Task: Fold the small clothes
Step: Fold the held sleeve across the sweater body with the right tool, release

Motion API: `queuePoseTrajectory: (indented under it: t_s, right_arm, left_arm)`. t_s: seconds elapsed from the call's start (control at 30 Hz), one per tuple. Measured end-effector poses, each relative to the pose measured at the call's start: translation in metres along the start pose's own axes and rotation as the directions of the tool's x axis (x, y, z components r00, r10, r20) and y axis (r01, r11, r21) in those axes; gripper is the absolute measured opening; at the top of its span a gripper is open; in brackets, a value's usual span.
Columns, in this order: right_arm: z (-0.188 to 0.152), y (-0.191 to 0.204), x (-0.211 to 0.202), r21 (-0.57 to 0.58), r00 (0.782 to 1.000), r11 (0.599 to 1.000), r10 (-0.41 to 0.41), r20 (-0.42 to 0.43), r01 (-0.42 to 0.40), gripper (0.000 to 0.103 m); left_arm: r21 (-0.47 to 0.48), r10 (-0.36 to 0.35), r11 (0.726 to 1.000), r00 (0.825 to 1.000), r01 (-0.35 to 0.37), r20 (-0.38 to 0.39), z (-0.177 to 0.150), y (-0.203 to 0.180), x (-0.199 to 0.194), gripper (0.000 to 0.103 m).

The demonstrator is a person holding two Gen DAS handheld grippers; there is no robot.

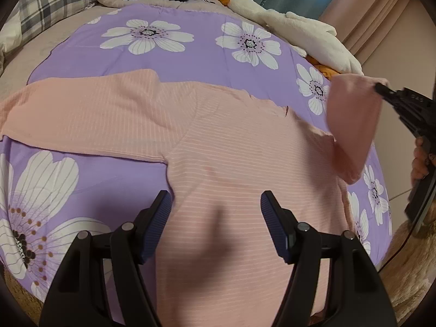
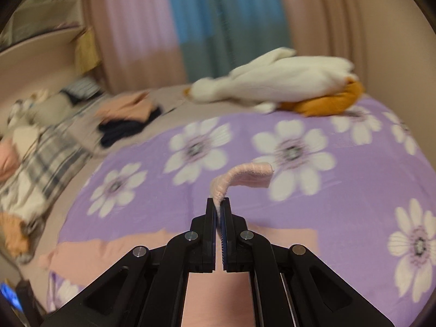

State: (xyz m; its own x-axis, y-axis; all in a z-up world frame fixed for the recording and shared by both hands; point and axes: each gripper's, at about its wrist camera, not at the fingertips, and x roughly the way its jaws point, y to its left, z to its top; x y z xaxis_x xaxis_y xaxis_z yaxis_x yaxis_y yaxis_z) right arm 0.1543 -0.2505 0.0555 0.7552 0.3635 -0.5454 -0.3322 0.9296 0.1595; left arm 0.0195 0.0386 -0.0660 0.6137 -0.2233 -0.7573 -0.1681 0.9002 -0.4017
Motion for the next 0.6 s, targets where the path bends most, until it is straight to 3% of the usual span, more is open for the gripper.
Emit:
queuePoseTrajectory:
  t_s: [0.4,0.6]
  right_arm:
    - [-0.047,0.071,0.052,-0.094,0.982,0.993,0.053,-0.182,-0.071,0.004]
    - [-0.077,0.085,0.08,-0.093,0.952,0.991,0.066,-0.298,-0.098,0.004]
  left_arm:
    - [-0.042,0.004,0.999,1.0,-0.004,0.012,-0.005,0.025,-0.012,0.068]
    - [-0.051,-0.002,0.999,1.0,0.002,0.009,-0.007,0.03,-0.013,0.068]
